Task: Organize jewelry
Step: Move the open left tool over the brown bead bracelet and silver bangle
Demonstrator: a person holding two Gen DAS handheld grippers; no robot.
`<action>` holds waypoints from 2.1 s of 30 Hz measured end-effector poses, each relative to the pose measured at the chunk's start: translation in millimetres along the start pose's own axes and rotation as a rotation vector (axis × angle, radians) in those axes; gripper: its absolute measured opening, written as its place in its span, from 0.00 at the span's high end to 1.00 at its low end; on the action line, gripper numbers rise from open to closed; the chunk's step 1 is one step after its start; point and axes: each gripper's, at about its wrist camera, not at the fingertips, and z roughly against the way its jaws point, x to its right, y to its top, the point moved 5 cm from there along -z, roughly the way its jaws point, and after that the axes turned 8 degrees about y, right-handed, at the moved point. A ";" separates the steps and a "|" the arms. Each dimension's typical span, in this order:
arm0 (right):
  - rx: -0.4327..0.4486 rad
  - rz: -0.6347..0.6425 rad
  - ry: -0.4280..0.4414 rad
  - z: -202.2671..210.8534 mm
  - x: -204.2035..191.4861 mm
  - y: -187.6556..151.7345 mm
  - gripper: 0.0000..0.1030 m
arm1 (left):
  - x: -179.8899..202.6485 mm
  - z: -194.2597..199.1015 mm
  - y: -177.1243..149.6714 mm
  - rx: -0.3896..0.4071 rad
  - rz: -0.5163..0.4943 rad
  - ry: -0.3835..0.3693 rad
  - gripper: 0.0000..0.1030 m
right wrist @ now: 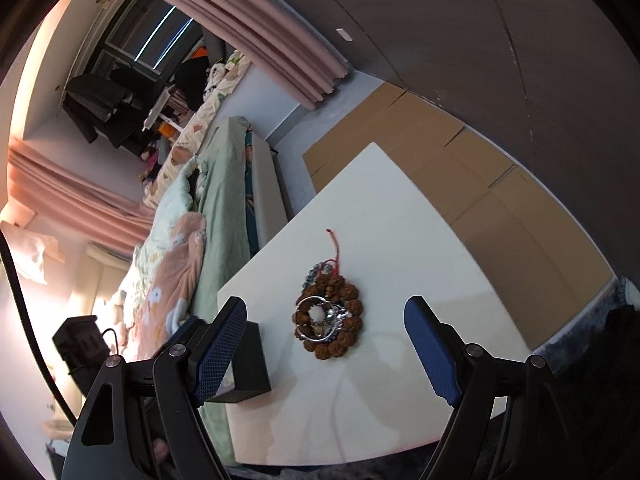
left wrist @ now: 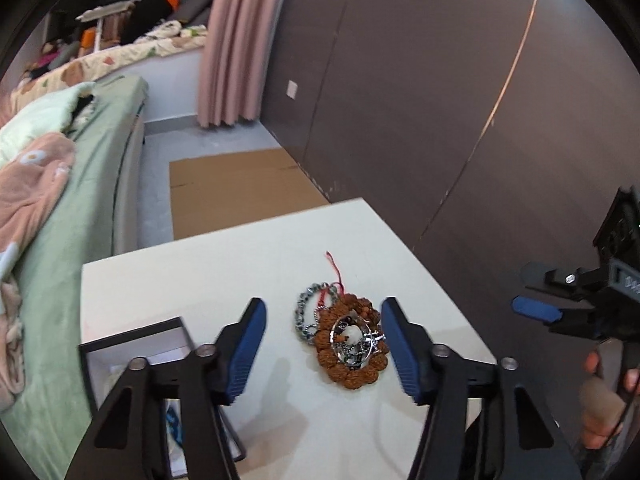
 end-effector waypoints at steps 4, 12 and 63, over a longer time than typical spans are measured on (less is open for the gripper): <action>-0.003 -0.020 0.011 1.5 6.5 1.4 0.21 | 12.7 -17.1 -2.2 -0.033 -0.065 0.006 0.51; -0.016 -0.029 0.008 2.5 16.8 3.8 0.21 | 41.6 -44.0 -24.7 -0.081 -0.213 0.034 0.50; -0.085 -0.020 -0.018 -8.0 19.1 -2.5 0.21 | 38.3 -66.4 -21.4 -0.104 -0.295 0.058 1.00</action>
